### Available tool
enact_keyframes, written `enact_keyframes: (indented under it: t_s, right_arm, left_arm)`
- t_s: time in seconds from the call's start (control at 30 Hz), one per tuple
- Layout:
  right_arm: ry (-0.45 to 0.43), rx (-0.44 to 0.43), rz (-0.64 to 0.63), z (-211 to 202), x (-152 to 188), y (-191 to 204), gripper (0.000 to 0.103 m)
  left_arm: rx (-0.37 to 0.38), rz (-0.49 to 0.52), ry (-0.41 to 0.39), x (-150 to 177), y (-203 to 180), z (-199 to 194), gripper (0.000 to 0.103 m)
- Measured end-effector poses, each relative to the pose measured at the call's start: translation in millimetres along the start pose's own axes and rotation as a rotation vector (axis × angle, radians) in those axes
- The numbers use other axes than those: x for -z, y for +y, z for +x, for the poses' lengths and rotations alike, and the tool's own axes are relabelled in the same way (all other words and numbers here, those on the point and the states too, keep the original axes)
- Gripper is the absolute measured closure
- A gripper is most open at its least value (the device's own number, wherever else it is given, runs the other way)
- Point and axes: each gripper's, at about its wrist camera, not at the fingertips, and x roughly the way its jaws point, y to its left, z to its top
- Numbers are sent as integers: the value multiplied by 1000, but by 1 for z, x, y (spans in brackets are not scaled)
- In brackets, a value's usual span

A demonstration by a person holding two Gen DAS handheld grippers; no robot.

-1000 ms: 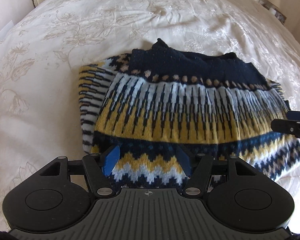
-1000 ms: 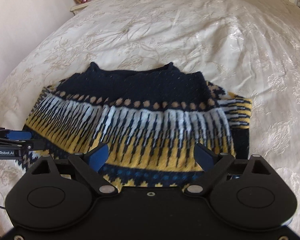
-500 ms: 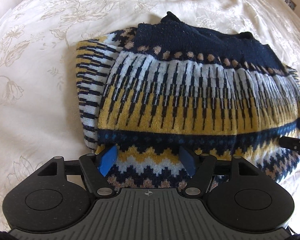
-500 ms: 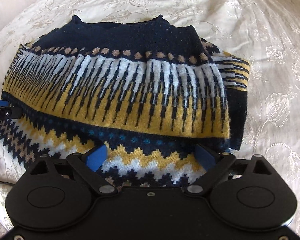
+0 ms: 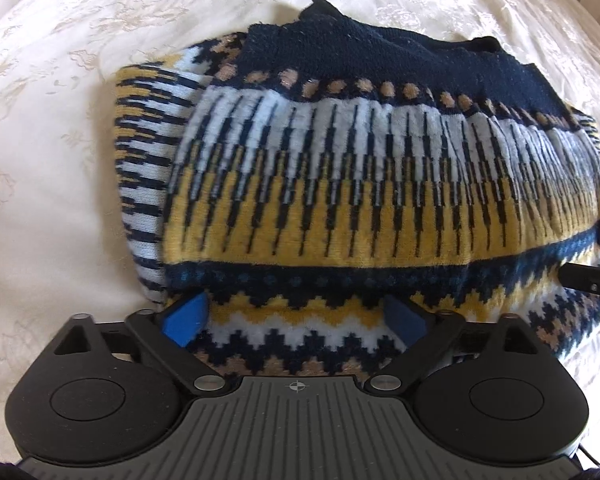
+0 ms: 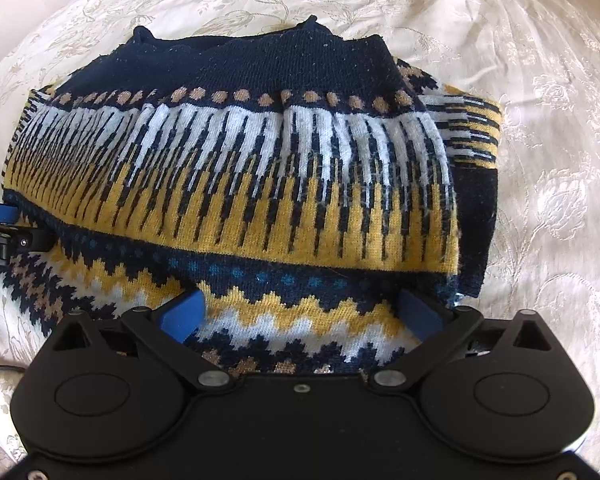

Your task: Fold small clothes

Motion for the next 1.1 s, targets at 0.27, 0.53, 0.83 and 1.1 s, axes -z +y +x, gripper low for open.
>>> enact_keyframes:
  t_s: [0.27, 0.53, 0.83, 1.1]
  right_arm:
    - [-1, -28, 32, 5, -1, -3, 0]
    - [-4, -40, 38, 9, 3, -2, 0]
    - [-66, -231, 214, -16, 10, -48, 1]
    - [-168, -243, 312, -47, 29, -83, 1]
  left_arm:
    - [-44, 2, -10, -2, -7, 8, 0]
    - [-44, 11, 10, -3, -8, 1, 1]
    - [-15, -25, -84, -6, -27, -46, 18]
    - [21, 19, -135, -40, -69, -44, 18]
